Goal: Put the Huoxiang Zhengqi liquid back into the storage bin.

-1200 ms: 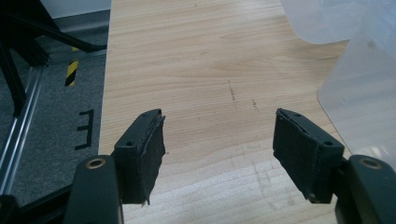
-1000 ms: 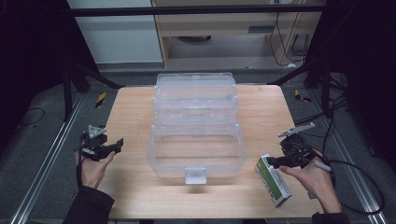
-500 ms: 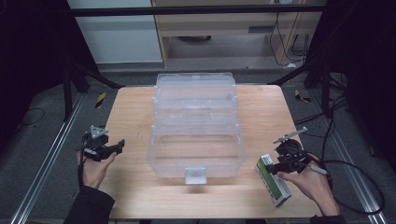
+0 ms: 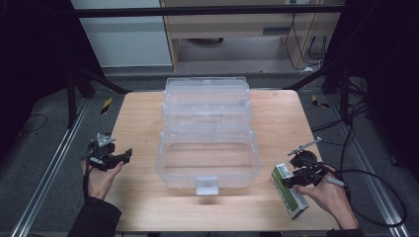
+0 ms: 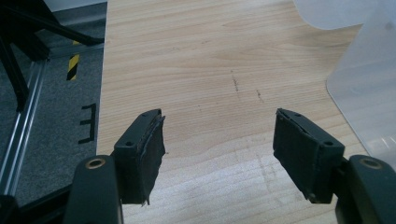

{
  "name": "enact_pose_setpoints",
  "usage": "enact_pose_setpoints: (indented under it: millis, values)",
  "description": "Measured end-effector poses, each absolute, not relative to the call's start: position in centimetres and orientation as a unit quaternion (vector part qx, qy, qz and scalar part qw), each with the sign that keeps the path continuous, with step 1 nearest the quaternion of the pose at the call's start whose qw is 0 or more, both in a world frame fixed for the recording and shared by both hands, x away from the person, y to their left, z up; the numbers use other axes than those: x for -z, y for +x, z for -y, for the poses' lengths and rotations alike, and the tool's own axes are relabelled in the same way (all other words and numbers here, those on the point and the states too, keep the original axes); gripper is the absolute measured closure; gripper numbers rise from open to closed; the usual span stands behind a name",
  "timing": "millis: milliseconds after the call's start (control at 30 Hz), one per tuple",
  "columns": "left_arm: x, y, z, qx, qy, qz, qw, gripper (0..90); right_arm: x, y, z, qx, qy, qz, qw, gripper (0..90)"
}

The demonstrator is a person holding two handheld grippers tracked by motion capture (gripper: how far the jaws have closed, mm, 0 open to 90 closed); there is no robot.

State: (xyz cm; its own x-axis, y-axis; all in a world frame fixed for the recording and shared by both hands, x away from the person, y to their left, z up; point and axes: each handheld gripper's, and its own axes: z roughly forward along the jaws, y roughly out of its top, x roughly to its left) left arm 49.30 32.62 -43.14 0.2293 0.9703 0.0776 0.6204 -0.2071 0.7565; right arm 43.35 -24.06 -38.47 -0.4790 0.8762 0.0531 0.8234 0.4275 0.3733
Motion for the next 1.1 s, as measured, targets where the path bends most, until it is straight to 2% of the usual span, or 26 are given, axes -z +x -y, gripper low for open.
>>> enact_pose_setpoints:
  millis: [400, 1100]
  values:
    - [43.3, 49.4, -32.6, -0.287, 0.723, -0.551, 0.302, 32.6, 39.3, 43.6, 24.1, -0.159, 0.506, -0.845, 0.069, 51.6]
    - [43.6, 49.5, -32.4, -0.282, 0.729, -0.549, 0.295, 32.4, 40.0, 43.7, 24.1, -0.141, 0.504, -0.851, 0.045, 54.9]
